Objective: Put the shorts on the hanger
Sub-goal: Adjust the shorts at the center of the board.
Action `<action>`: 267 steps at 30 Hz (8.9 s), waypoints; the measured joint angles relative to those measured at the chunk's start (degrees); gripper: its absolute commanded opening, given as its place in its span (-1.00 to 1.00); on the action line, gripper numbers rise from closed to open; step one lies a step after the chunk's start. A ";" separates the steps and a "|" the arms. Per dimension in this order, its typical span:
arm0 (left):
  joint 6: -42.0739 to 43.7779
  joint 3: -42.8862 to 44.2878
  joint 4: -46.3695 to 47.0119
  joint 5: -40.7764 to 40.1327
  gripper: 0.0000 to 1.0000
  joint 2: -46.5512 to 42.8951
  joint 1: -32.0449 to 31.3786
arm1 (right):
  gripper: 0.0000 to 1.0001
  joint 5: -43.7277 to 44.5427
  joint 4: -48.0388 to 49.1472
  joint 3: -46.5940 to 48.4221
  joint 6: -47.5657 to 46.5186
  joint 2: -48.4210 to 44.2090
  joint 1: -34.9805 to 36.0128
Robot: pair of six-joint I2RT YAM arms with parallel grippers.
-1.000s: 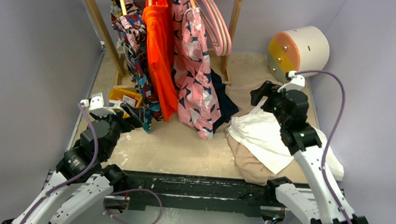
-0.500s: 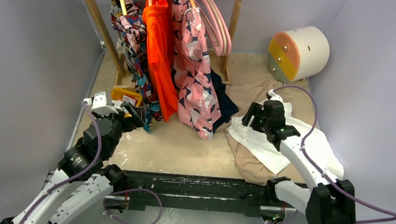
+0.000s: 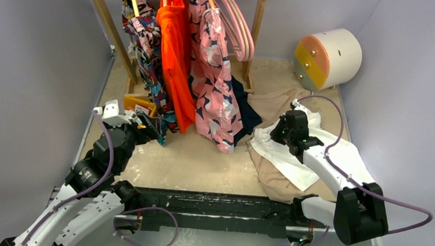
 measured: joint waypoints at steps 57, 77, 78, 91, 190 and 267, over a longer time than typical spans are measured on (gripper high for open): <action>0.00 0.00 -0.02 0.07 0.81 3.10 0.00 | 0.46 -9.07 -29.40 25.70 -8.46 -9.31 16.48; 0.00 0.00 0.00 0.13 0.81 3.19 0.00 | 0.35 5.35 -50.60 30.99 -4.28 -7.28 25.07; 0.00 0.00 0.00 0.17 0.81 3.19 0.00 | 0.34 5.42 -51.15 30.99 -4.31 -7.17 25.20; 0.00 0.00 0.00 0.50 0.81 3.17 0.00 | 0.20 8.76 -52.52 30.99 -4.11 -5.44 26.95; -0.55 6.14 27.58 57.37 0.79 18.32 0.00 | -1.00 -21.46 -39.50 51.89 -23.87 -23.43 40.28; 9.79 40.46 2.27 17.53 -1.00 13.92 -32.06 | -1.00 -13.29 -10.01 56.74 -24.63 -16.48 40.54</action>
